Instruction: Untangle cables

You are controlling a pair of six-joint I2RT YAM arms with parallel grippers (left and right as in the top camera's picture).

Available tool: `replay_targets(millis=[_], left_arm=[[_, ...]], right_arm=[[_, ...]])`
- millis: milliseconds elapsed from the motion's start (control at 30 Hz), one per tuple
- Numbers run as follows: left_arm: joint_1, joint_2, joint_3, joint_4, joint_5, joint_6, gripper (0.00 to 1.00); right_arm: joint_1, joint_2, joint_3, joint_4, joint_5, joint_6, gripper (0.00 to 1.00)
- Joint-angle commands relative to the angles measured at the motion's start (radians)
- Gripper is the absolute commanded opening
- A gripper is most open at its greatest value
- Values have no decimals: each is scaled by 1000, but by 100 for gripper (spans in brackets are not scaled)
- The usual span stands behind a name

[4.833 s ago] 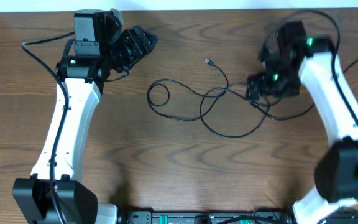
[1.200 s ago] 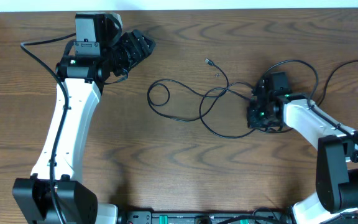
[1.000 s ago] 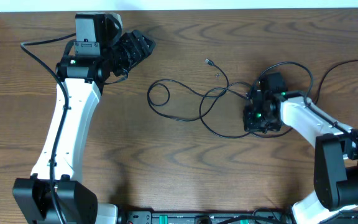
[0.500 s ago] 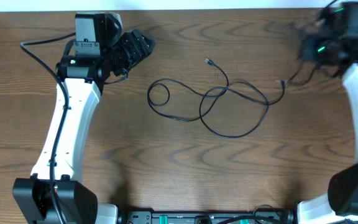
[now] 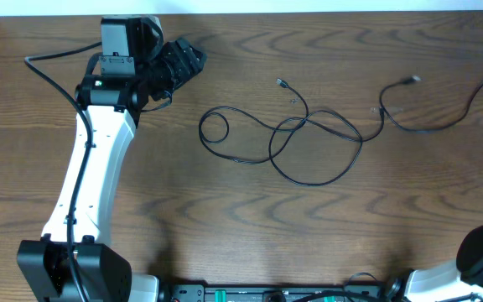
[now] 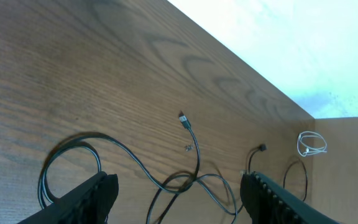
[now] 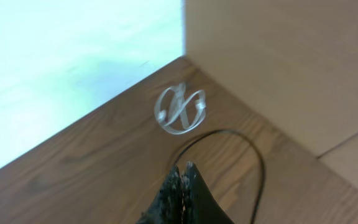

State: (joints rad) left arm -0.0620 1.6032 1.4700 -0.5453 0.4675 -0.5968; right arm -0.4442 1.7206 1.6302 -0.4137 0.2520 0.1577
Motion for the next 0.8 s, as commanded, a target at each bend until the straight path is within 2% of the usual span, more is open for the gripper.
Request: replay_targets(millis=[0, 167, 200, 233, 267, 367, 400, 467, 633, 767], left_arm=[[-1, 8, 6, 6, -13, 19, 69], [-1, 9, 6, 12, -14, 20, 69], [-1, 9, 6, 12, -17, 20, 69], [-1, 9, 6, 12, -17, 21, 69], [-1, 11, 6, 12, -22, 20, 69], [-2, 13, 6, 11, -43, 21, 69], [-2, 15, 6, 11, -43, 21, 69], [-2, 24, 6, -2, -43, 21, 69], [-2, 60, 5, -68, -43, 21, 69], [-1, 88, 5, -116, -43, 21, 68]], right_arm=[[-24, 113, 6, -11, 31, -48, 1], [-5, 200, 6, -83, -114, -50, 1], [6, 214, 6, -103, -156, -40, 4], [14, 222, 6, -114, -184, -39, 9], [32, 233, 6, -134, -249, -40, 24], [71, 246, 6, -169, -351, -39, 42], [95, 250, 6, -193, -407, -39, 52], [142, 257, 5, -230, -461, -11, 62], [275, 311, -3, -307, -408, 6, 70], [342, 393, -3, -304, -354, 62, 70]])
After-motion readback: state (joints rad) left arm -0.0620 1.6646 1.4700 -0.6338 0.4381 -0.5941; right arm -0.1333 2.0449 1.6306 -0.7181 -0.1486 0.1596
